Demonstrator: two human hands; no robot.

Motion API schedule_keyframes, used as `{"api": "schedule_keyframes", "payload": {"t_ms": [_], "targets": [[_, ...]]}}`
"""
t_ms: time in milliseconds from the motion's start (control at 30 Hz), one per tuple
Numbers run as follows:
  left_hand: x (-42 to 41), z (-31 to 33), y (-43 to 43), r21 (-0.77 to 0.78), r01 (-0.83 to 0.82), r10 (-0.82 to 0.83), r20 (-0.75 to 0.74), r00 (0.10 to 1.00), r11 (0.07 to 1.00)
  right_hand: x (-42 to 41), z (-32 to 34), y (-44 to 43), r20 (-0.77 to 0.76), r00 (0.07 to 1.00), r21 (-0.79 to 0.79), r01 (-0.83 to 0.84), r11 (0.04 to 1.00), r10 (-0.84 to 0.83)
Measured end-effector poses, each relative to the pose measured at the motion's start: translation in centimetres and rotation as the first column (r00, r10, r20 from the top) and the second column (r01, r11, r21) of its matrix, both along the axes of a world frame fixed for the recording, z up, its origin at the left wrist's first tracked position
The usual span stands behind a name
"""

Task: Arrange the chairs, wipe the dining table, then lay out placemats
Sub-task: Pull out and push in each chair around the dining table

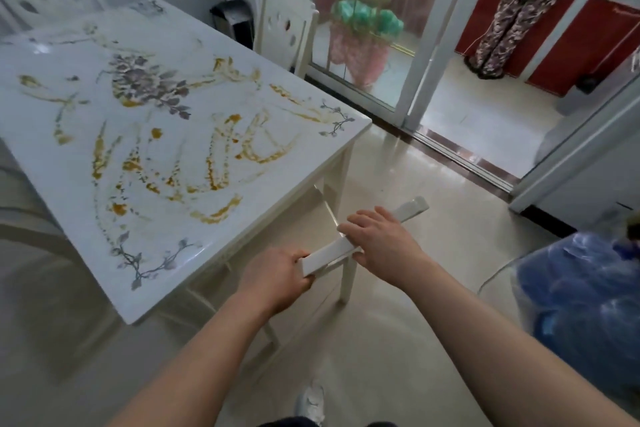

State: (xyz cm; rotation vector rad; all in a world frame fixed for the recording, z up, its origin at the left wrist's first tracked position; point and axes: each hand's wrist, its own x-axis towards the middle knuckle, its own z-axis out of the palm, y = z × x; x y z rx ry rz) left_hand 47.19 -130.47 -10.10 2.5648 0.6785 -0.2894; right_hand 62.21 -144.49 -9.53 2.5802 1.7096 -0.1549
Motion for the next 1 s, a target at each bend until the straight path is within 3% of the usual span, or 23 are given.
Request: {"api": "schedule_keyframes", "payload": {"t_ms": [467, 667, 1000], "targets": [[0.7, -0.5, -2.1, 0.200, -0.163, 0.188, -0.109, 0.976, 0.966, 5.5, -0.9, 1.2, -0.123, 0.945, -0.129, -0.319, 0.939, 0.305], [0.8, -0.2, -3.0, 0.288, -0.199, 0.237, -0.105, 0.966, 0.937, 6.9, -1.2, 0.9, -0.108, 0.898, -0.096, -0.437, 0.894, 0.427], [0.9, 0.0, -3.1, 0.297, -0.275, 0.316, -0.102, 0.943, 0.915, 7.5, -0.7, 1.0, -0.003, 0.859, -0.088, -0.509, 0.856, 0.511]]}}
